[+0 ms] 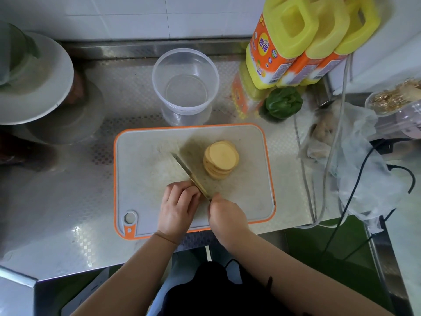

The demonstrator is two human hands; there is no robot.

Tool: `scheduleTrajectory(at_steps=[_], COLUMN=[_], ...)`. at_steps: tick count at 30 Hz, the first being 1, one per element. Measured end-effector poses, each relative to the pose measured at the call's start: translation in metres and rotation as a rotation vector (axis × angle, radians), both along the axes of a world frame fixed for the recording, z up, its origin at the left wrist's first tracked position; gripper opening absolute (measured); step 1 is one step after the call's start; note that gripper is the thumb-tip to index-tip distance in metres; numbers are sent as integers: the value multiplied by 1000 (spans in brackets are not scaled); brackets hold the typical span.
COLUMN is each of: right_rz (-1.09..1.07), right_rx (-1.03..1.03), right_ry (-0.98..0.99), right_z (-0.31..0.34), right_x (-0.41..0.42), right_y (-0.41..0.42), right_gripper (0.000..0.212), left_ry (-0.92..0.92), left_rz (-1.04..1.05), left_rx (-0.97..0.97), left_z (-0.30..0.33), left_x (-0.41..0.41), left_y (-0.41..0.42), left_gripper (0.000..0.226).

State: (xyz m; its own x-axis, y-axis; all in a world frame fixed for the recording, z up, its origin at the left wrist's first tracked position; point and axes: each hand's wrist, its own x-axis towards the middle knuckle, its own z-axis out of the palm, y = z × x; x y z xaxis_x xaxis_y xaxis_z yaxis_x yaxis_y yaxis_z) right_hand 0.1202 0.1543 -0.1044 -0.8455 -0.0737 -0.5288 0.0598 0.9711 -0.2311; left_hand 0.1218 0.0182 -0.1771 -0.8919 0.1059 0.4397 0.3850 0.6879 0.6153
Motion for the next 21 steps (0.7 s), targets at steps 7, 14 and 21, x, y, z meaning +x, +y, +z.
scheduleTrajectory(at_steps=[7, 14, 21], right_rz=[31, -118, -115], right_rx=[-16, -146, -275], right_ry=[-15, -55, 27], right_z=[1, 24, 5], right_x=[-2, -28, -38], right_y=[5, 26, 24], right_gripper=[18, 55, 36], left_ry=[46, 53, 47], left_rz=[-2, 0, 0], left_rx=[-63, -67, -70], left_z=[3, 4, 3], left_x=[-1, -5, -3], left_y=[0, 0, 1], left_gripper=[25, 25, 26])
